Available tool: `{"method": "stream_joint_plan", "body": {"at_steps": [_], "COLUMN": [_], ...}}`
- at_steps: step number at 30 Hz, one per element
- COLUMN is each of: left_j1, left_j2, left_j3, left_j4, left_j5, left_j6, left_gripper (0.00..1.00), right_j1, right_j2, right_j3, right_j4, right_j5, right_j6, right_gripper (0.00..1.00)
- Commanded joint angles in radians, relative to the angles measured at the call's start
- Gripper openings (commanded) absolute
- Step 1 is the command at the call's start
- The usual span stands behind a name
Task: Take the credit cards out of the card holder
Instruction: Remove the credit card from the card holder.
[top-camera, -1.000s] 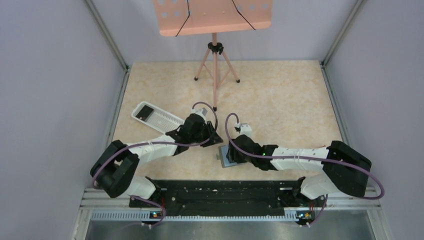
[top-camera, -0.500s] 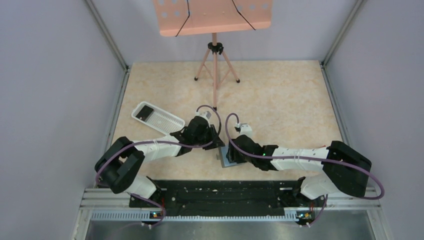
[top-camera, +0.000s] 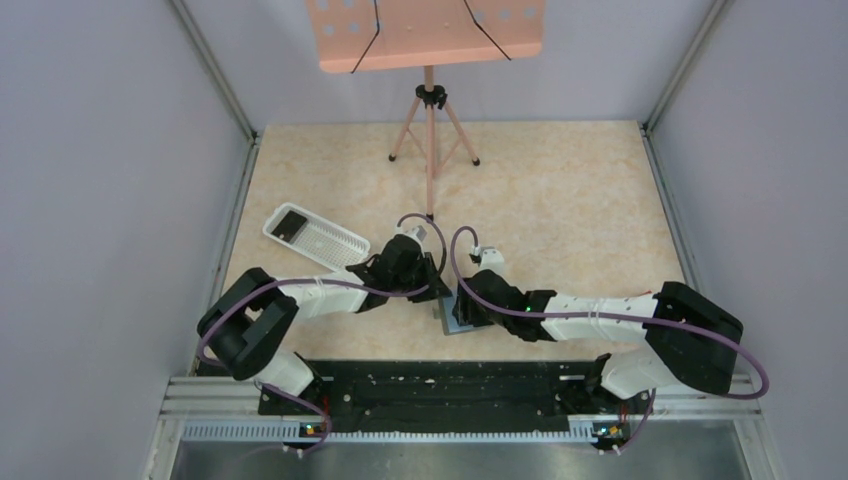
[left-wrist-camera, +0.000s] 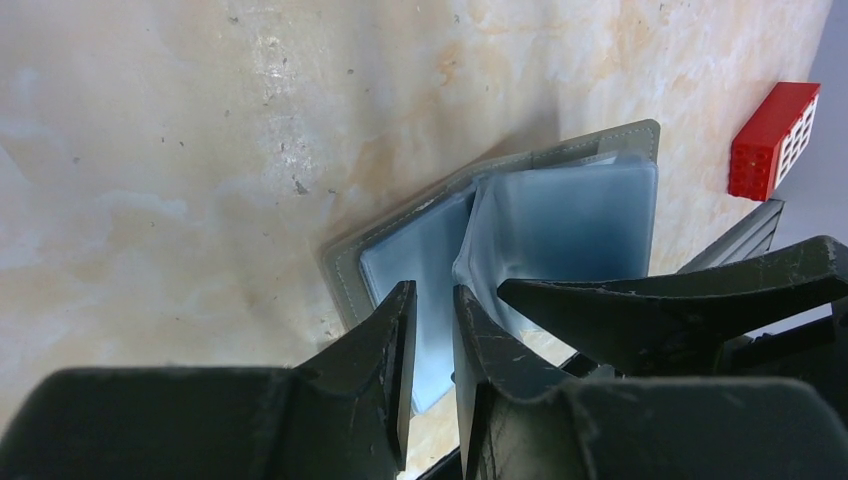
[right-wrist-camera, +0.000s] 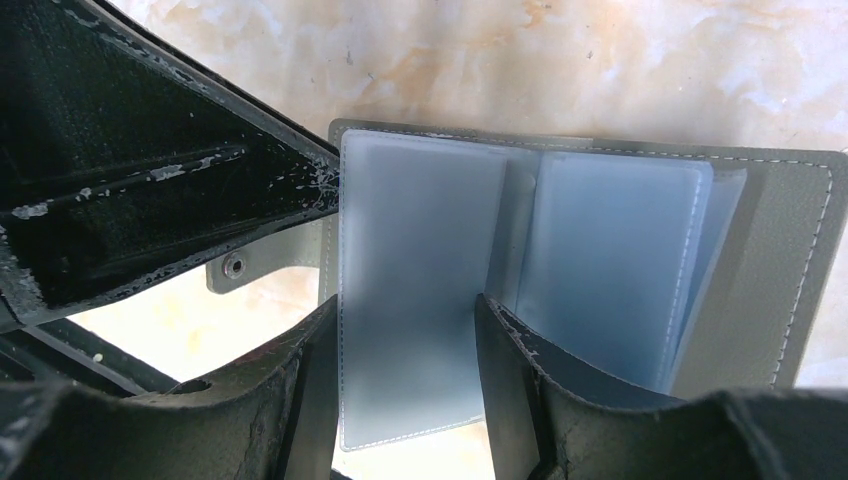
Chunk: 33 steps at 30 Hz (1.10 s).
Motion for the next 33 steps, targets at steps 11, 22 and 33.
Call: {"method": "stream_joint_plan", "body": {"at_steps": [11, 22, 33], "left_j1": [-0.011, -0.024, -0.033], "left_j2": [0.031, 0.037, 0.055], "left_j3": [0.033, 0.017, 0.016], "left_j4": [0.119, 0.153, 0.143], "left_j5": [0.053, 0.070, 0.052], "left_j6": [-0.028, -0.050, -0.047], "left_gripper": [0.25, 0.25, 0.25], "right_j1": [0.012, 0.013, 0.012], "right_j2": [-0.019, -0.029, -0.094], "right_j3": [0.004, -0.002, 0.012], "right_j4": [0.024, 0.023, -0.049], "right_j5": [0.009, 0.013, 0.028], "right_j6": [-0.015, -0.010, -0.006], "right_gripper": [0.49, 0.49, 0.57]}}
